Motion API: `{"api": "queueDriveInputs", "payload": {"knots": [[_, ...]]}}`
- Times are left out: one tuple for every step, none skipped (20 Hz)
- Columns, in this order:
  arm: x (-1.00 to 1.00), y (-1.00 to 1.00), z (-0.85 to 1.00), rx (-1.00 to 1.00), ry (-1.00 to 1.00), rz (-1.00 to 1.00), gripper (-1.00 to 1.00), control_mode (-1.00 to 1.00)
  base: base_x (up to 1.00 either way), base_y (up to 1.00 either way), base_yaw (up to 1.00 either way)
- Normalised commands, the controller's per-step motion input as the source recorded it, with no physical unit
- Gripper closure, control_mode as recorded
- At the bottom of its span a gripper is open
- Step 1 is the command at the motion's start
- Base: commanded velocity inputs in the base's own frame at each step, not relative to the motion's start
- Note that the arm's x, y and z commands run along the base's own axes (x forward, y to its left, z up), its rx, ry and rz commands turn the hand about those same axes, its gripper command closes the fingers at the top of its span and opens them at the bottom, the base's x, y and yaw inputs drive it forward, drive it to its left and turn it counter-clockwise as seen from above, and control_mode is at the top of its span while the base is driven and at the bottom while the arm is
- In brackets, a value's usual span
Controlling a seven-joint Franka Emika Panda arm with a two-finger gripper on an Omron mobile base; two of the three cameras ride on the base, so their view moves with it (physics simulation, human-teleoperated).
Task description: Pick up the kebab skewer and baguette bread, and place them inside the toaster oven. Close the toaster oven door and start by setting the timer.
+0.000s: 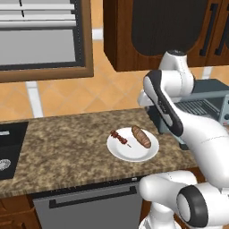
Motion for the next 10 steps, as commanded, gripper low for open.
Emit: {"api": "queueDriveInputs", "payload": {"knots": [[-0.79, -0.61, -0.45, 0.00, -0.29, 0.17, -1.00, -1.00, 0.00, 0.00, 0.00], [-0.85, -1.00, -0.30, 0.13, -0.43, 0.23, -1.00, -1.00, 0.00, 0.00, 0.00], [-0.95, -1.00, -0.28, 0.20, -0.52, 0.22, -1.00, -1.00, 0.00, 0.00, 0.00], [-0.69, -1.00, -0.33, 0.21, -0.64, 0.14, -1.00, -1.00, 0.00, 0.00, 0.00], [-0.46, -1.00, -0.31, 0.22, -0.68, 0.12, -1.00, -1.00, 0.00, 0.00, 0.00], [-0.39, -1.00, -0.27, 0.20, -0.65, 0.13, -1.00, -1.00, 0.00, 0.00, 0.00], [-0.23, -1.00, -0.27, 0.17, -0.59, 0.17, -1.00, -1.00, 0.00, 0.00, 0.00], [-0.14, -1.00, -0.34, 0.14, -0.54, 0.19, -1.00, -1.00, 0.00, 0.00, 0.00], [-0.10, -0.97, -0.38, 0.11, -0.55, 0.21, -1.00, -1.00, 0.00, 0.00, 0.00], [0.00, -1.00, -0.34, 0.13, -0.55, 0.22, -1.00, -1.00, 0.00, 0.00, 0.00]]}}
